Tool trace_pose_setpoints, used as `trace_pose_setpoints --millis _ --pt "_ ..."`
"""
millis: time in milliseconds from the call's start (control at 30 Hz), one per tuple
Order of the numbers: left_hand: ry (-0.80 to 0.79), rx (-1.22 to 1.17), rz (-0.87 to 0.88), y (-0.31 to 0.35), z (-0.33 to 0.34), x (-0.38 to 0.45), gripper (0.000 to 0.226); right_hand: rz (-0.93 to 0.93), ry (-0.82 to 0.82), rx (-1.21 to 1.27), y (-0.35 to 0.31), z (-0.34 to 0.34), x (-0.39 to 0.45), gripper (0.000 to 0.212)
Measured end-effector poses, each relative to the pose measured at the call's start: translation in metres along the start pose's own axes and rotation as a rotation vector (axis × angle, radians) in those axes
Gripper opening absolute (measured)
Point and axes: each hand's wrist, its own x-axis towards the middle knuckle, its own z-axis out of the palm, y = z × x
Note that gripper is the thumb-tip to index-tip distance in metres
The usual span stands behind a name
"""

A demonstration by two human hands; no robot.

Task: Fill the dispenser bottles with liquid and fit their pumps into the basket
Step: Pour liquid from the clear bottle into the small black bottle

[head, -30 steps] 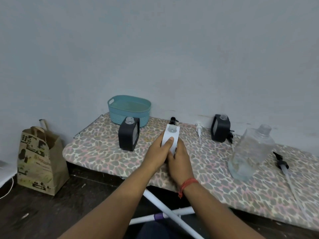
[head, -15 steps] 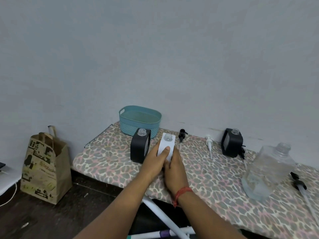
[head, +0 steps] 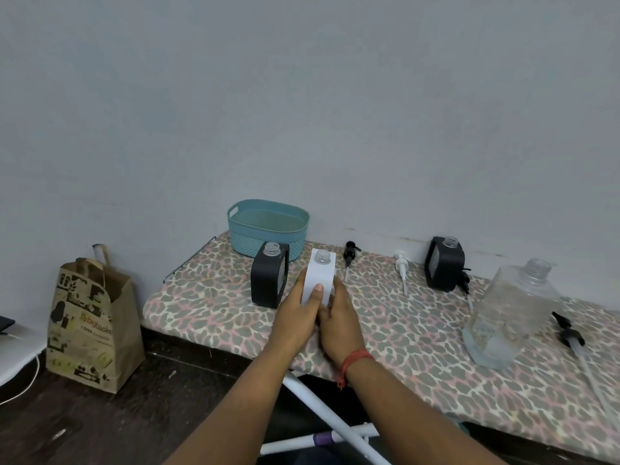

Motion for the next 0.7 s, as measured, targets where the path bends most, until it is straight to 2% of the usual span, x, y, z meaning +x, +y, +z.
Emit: trace_pose_setpoints --millis 100,267,467,567,700 --pt "0.008 0.046 0.005 0.003 -0.003 -0.012 0.044 0.036 -0.039 -0.046 0.002 -0.014 -0.006 0.064" --pt "0.048 0.064 0.017 0.006 -0.004 -0.039 0.05 0.09 -0.011 -0.087 0.005 -0.047 -0.023 0.069" --pt "0.2 0.222 0.203 0.018 0.008 -0.079 0.059 0.084 0.052 -0.114 -0.001 -0.095 -0.043 0.069" --pt "0.168 0.269 0.291 0.038 0.02 -0.085 0.06 0.072 0.093 -0.114 -0.008 -0.12 -0.052 0.068" --pt "0.05 0.279 0.344 0.063 0.044 -0.086 0.059 0.063 0.148 -0.099 -0.012 -0.149 -0.06 0.069"
